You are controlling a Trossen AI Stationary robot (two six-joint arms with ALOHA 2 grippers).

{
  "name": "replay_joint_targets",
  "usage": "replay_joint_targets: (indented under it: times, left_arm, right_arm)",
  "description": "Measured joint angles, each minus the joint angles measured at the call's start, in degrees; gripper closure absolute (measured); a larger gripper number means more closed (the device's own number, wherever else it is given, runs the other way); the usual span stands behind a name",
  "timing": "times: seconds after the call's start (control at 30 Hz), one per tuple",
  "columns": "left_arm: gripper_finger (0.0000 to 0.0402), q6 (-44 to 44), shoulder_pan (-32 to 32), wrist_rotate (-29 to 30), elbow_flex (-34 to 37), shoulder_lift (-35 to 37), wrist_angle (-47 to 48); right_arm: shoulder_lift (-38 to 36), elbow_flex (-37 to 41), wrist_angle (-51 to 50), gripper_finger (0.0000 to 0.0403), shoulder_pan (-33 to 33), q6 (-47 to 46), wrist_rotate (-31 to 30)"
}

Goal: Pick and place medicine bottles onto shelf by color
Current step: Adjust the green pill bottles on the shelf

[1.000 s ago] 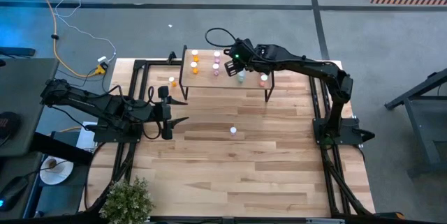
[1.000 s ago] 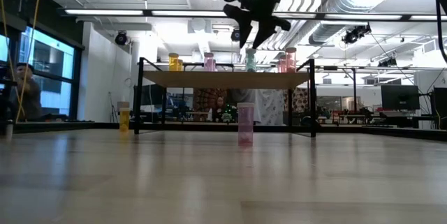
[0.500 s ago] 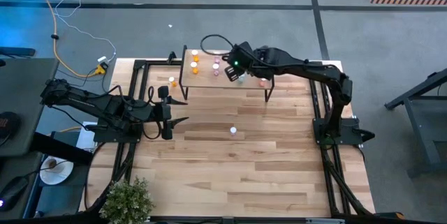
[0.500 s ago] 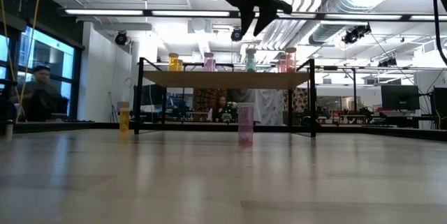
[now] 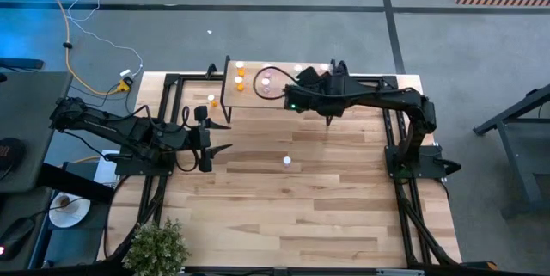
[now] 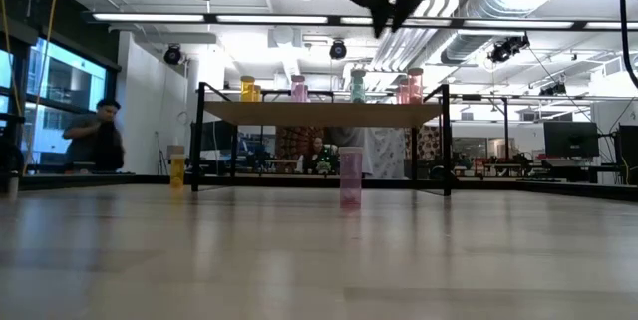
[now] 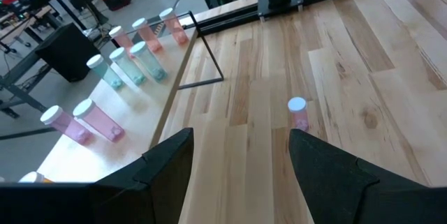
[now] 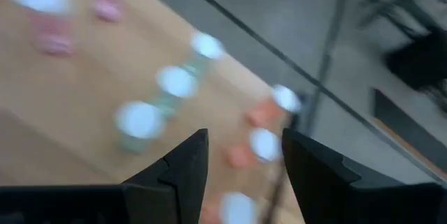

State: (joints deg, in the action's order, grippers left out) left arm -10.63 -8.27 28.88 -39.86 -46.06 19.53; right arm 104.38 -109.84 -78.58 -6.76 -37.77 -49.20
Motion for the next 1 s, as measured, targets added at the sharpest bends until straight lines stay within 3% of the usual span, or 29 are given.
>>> replay_joint_targets:
  times: [0.17,0.6,0.87,1.0]
  left_arm:
    - [0.0177,0.0,0.0,0.0,0.0,0.0,0.0]
    - [0.0177,0.2,0.0,-0.2,0.0,-0.1,0.4]
    - [0.0177,0.2,0.0,-0.2,0.0,-0.1,0.4]
    - [0.0177,0.2,0.0,-0.2,0.0,-0.1,0.4]
  right_arm:
    - [-0.7,0.1,-11.9,0.0229,1.1,-12.5,-4.6]
    - [-4.7,0.6,-11.2,0.0229,6.7,-13.2,-8.4]
    - [-11.1,14.0,-10.4,0.0229,6.6,-21.2,-6.4]
    - [-16.6,20.5,-4.6,0.0229,8.0,-21.8,-5.1]
